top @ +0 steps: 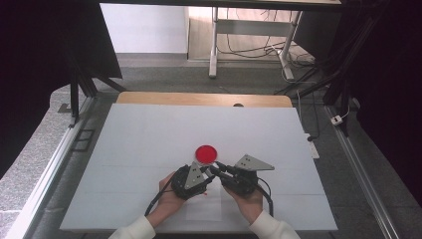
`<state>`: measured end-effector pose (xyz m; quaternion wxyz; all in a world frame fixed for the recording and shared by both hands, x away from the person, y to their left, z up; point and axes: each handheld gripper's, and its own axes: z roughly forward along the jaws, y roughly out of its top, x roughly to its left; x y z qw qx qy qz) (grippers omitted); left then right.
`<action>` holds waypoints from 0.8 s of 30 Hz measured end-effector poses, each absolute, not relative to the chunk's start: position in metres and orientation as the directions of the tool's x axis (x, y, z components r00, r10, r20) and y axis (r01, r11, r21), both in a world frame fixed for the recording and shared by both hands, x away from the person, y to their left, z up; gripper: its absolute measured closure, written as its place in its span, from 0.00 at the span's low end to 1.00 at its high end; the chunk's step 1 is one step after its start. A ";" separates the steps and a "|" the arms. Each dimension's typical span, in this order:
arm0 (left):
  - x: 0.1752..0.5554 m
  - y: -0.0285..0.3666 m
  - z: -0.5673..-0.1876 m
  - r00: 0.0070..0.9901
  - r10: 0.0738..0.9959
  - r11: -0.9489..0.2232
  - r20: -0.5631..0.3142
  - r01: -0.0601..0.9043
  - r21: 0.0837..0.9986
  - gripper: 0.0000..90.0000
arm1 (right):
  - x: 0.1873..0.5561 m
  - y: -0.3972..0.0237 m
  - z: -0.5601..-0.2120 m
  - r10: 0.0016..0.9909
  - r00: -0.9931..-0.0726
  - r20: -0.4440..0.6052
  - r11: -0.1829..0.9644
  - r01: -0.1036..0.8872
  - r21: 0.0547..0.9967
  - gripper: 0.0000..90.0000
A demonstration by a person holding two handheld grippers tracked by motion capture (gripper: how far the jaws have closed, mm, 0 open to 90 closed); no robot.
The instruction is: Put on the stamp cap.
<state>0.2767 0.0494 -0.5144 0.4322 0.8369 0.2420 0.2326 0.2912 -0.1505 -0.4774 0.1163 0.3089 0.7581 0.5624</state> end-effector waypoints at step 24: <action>0.283 0.056 -0.515 0.781 0.619 -0.495 0.087 0.302 0.815 0.39 | 0.293 -0.154 -0.477 0.596 -0.788 0.154 0.187 0.324 0.928 0.83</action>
